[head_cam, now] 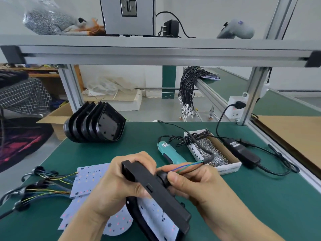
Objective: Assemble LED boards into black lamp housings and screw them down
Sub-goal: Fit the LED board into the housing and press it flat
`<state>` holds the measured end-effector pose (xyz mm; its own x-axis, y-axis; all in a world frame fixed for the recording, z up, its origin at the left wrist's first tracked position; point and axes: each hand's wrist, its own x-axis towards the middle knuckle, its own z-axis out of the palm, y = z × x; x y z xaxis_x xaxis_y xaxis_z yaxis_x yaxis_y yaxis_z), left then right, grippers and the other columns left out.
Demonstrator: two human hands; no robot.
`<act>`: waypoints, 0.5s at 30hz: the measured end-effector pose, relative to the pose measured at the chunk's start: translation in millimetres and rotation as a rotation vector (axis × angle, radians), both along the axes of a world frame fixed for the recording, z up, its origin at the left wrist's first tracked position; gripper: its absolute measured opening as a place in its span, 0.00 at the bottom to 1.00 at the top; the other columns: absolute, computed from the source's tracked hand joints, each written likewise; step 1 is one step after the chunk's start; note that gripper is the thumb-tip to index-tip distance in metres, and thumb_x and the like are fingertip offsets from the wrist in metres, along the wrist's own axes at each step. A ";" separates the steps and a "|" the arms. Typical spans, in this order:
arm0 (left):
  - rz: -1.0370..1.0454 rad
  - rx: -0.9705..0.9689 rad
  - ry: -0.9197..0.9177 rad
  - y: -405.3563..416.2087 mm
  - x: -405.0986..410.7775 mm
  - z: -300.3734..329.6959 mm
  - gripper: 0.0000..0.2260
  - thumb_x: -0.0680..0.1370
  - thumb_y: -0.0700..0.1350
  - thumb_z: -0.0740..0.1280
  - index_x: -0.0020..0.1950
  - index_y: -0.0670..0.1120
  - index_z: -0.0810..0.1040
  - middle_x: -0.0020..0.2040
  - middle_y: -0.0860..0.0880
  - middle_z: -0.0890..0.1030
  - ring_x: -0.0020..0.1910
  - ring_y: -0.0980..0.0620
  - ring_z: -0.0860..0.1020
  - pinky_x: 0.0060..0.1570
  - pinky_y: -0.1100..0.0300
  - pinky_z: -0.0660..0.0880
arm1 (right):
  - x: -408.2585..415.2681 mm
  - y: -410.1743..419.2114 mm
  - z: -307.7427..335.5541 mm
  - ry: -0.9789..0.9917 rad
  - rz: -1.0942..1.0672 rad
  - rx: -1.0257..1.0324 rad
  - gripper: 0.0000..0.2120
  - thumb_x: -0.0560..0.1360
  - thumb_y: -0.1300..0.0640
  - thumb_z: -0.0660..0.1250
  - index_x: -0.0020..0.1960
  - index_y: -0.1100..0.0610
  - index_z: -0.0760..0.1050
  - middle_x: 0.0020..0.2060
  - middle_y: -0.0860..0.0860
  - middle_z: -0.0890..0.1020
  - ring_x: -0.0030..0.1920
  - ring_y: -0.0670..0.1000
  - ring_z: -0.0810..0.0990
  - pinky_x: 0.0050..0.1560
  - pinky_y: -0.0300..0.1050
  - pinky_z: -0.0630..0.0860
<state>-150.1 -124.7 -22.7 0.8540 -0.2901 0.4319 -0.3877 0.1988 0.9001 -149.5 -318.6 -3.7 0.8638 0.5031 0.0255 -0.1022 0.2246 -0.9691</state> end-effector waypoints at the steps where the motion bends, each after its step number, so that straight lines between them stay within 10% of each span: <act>1: -0.023 0.003 -0.001 0.3 0.2 0.6 0.15 0.62 0.51 0.81 0.38 0.45 0.80 0.38 0.49 0.75 0.35 0.51 0.74 0.41 0.64 0.72 | -0.3 -0.4 0.2 -0.004 0.008 -0.016 0.12 0.68 0.60 0.71 0.50 0.61 0.84 0.46 0.60 0.85 0.48 0.54 0.83 0.50 0.44 0.79; 8: 0.089 0.128 -0.070 2.3 -7.2 6.3 0.17 0.60 0.55 0.81 0.37 0.46 0.80 0.40 0.51 0.76 0.36 0.54 0.72 0.38 0.68 0.69 | -6.4 3.4 -3.3 0.272 0.007 0.149 0.11 0.66 0.65 0.76 0.46 0.68 0.81 0.30 0.55 0.82 0.29 0.46 0.80 0.32 0.34 0.76; 15: 0.020 0.276 -0.117 1.4 -13.3 24.6 0.13 0.62 0.47 0.81 0.38 0.45 0.81 0.41 0.54 0.76 0.35 0.58 0.73 0.37 0.70 0.69 | 5.0 -11.2 9.3 0.211 0.101 -0.052 0.10 0.64 0.58 0.74 0.45 0.59 0.85 0.41 0.58 0.83 0.40 0.52 0.81 0.43 0.42 0.80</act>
